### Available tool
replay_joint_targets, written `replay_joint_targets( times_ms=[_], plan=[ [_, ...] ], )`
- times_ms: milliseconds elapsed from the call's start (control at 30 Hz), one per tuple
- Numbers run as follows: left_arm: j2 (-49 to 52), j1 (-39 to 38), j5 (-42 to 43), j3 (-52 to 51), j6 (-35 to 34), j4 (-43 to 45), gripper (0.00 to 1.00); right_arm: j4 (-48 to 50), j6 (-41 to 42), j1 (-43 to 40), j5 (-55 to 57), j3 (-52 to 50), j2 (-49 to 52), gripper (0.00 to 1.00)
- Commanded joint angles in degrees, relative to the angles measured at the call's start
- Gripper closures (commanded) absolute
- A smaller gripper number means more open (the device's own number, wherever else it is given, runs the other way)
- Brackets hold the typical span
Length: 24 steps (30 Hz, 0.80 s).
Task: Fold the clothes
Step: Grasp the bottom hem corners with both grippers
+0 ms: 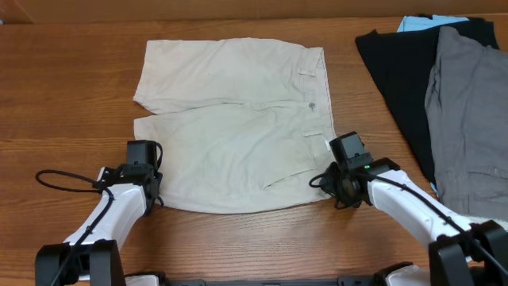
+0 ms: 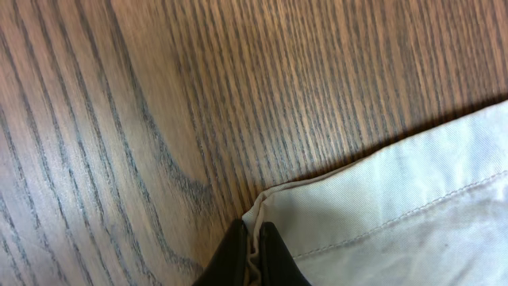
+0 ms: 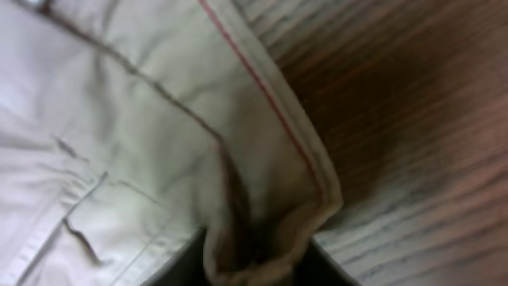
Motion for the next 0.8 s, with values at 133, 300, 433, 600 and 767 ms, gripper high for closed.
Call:
replay_joint_targets(
  times_ms=[133, 300, 433, 600, 767],
  plan=[
    [4.3, 0.2, 12.7, -3.1, 13.6, -4.0, 0.96, -3.9, -0.3, -2.2, 1.6, 1.7, 0.1, 0.96],
    [3.0, 0.2, 14.2, 4.9, 17.6, -13.9, 0.96, -11.7, -4.2, -6.5, 1.7, 7.5, -3.4, 0.96],
    [0.3, 0.2, 14.1, 14.8, 22.3, -25.6, 0.96, -20.1, -8.0, -9.8, 1.6, 14.3, -7.2, 0.96],
    [-4.7, 0.2, 12.0, 28.2, 25.0, -39.3, 0.96, -31.1, -11.3, -11.3, 1.6, 25.4, -10.4, 0.96],
    [-10.5, 0.2, 10.1, 35.2, 26.4, -45.9, 0.96, -38.5, -13.0, -11.3, 0.8, 31.2, -12.1, 0.96]
  ],
)
